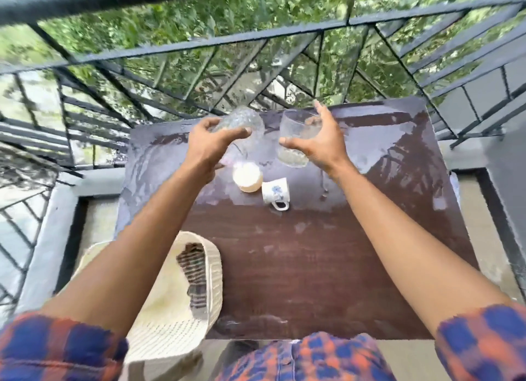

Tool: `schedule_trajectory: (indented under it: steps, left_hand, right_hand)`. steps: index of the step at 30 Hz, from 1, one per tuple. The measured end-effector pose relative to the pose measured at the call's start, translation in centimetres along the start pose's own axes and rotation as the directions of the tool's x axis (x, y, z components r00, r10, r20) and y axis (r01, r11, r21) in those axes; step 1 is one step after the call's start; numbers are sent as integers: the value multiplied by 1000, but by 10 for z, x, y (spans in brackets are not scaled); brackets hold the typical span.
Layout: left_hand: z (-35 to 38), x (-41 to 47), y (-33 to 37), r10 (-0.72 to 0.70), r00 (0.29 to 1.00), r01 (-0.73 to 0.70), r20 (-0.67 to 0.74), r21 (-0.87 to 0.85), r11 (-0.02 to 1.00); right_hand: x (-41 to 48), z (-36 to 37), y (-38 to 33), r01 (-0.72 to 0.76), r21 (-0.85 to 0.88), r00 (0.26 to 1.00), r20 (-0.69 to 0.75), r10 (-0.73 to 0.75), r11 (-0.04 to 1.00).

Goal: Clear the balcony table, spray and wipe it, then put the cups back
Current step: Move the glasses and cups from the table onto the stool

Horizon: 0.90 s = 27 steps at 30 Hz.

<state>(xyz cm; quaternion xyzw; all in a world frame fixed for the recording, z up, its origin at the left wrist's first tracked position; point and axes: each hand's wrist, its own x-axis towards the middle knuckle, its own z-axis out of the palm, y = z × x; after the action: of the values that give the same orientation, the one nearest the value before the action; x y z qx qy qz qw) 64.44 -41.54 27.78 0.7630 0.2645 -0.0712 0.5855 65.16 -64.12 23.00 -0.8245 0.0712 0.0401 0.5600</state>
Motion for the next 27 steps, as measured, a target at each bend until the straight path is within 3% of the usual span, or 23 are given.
schedule_trajectory:
  steps: [6, 9, 13, 16, 22, 25, 27]
  left_hand:
    - [-163, -31, -2, 110, 960, -151, -257, -147, 977]
    - [-261, -54, -23, 177, 910, -230, -375, -102, 968]
    - [-393, -92, -78, 221, 800, -302, -557, -55, 952]
    - [-473, -128, -130, 158, 714, -226, -682, -10, 974]
    - [-569, -186, -286, -101, 591, 75, -801, -70, 995]
    - [-563, -198, -363, -265, 566, 269, -780, -129, 954]
    - [-551, -199, -420, -375, 563, 351, -736, -198, 915]
  right_hand:
    - [-16, 118, -99, 263, -119, 953, 184, -239, 957]
    - [-42, 194, -152, 428, -175, 875, 327, -357, 887]
    - [-95, 314, -212, 617, -191, 714, 543, -442, 763]
    - [-142, 401, -242, 727, -146, 567, 679, -467, 671]
    - [-250, 560, -252, 859, -88, 279, 907, -315, 505]
    - [-297, 615, -220, 903, -127, 209, 964, -163, 410]
    - [-324, 640, -185, 899, -159, 197, 979, -53, 408]
